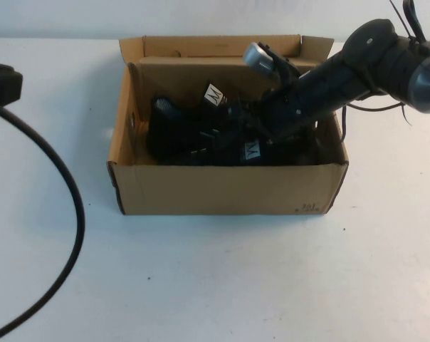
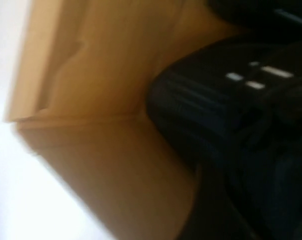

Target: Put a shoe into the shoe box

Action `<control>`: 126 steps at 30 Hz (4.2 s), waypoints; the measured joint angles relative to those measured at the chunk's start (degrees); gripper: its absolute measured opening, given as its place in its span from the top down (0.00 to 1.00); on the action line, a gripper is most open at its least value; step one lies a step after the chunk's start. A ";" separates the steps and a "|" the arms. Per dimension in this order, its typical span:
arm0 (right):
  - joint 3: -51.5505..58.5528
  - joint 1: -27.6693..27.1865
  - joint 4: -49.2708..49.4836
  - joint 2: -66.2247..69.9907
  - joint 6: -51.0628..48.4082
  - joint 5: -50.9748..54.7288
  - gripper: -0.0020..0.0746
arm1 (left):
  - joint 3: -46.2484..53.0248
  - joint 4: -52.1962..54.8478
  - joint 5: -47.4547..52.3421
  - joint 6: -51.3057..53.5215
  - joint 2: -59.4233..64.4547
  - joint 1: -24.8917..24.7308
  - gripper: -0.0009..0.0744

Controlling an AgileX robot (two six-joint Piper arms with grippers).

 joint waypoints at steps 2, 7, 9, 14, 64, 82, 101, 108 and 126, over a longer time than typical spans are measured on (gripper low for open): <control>0.00 0.00 -2.79 0.00 1.65 -0.66 0.47 | 0.00 0.08 0.26 -0.12 -1.18 0.00 0.99; 0.00 0.00 -6.24 -0.12 3.32 -0.93 0.34 | -0.13 0.38 0.40 -1.13 -2.41 0.00 0.99; 0.00 0.00 -6.01 -0.37 2.99 -0.93 0.31 | -0.13 1.06 0.52 -2.00 -2.41 0.00 0.99; 0.00 0.00 -7.15 -2.61 2.57 -1.46 0.29 | -0.13 2.35 0.63 -2.54 -2.41 0.00 0.99; 20.86 -0.65 -23.70 -67.22 -8.07 -14.42 0.99 | 17.84 8.72 -12.30 -15.31 -17.26 -6.26 0.99; 69.94 -0.65 -43.92 -102.69 3.45 -31.00 0.99 | 17.84 -0.51 -15.23 -12.71 -17.27 -6.44 0.99; 74.93 -0.65 -44.50 -105.89 3.45 -30.67 0.99 | 17.74 -1.01 -13.10 -12.71 -17.27 -6.49 0.99; 74.93 -0.65 -44.50 -105.89 3.45 -30.67 0.99 | 17.74 -1.01 -13.10 -12.71 -17.27 -6.49 0.99; 74.93 -0.65 -44.50 -105.89 3.45 -30.77 0.99 | 17.74 -1.01 -14.06 -12.71 -17.17 -6.49 0.99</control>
